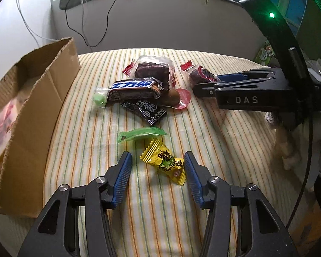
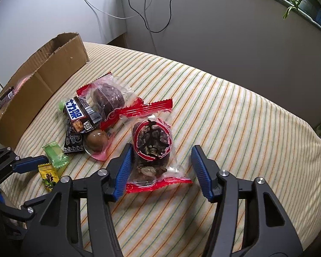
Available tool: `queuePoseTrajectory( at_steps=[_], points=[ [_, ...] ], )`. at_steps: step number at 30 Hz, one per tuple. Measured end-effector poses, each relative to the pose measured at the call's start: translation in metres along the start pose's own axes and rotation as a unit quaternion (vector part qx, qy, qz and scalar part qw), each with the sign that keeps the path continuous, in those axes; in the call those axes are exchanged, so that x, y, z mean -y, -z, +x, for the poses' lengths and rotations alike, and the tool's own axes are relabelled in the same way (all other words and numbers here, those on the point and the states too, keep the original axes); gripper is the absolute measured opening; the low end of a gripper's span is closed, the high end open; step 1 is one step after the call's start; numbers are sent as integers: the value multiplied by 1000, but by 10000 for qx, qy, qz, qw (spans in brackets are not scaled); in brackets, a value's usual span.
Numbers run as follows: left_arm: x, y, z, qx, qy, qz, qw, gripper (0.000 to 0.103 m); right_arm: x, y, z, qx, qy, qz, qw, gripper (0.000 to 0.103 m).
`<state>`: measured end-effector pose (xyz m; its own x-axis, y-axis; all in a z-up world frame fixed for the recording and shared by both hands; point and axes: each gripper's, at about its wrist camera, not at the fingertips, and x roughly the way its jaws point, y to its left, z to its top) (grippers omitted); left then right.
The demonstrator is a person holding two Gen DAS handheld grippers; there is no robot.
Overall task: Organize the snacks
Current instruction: 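Grasp the yellow candy packet with the left gripper while the right gripper grasps the red chocolate packet, then carry the yellow packet and red chocolate packet into the box and release both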
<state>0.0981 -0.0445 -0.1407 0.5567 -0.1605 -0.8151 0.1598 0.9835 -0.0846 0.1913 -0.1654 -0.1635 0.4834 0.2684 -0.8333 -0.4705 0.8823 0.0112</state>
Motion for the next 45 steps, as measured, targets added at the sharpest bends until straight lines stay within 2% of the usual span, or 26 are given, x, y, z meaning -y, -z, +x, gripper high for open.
queuePoseTrajectory(
  at_steps=[3,5,9,12,16,26,39,45],
  points=[
    [-2,0,0,52,-69,81,9999,36,-2,-1,0,-11,29,-24,10000,48],
    [-3,-1,-2,81,-72,67,9999,21,-3,-1,1,-21,61,-39,10000,44],
    [-6,0,-5,134,30,0,9999,11,-2,0,-1,-33,70,-10,10000,41],
    [-3,0,-3,168,108,-20,9998,10,-1,1,-4,-27,74,37,10000,39],
    [-12,0,-9,161,352,-280,9989,10,4,5,-10,12,117,122,9999,37],
    [-23,0,-31,378,440,-383,9976,9,4,9,-36,195,193,157,9995,36],
    [-62,0,-72,854,248,-616,9941,9,-30,-14,-72,539,133,-86,9984,36],
    [-80,-7,-80,1012,86,-744,9920,9,-56,-30,-72,630,20,-208,9978,36]
  ],
)
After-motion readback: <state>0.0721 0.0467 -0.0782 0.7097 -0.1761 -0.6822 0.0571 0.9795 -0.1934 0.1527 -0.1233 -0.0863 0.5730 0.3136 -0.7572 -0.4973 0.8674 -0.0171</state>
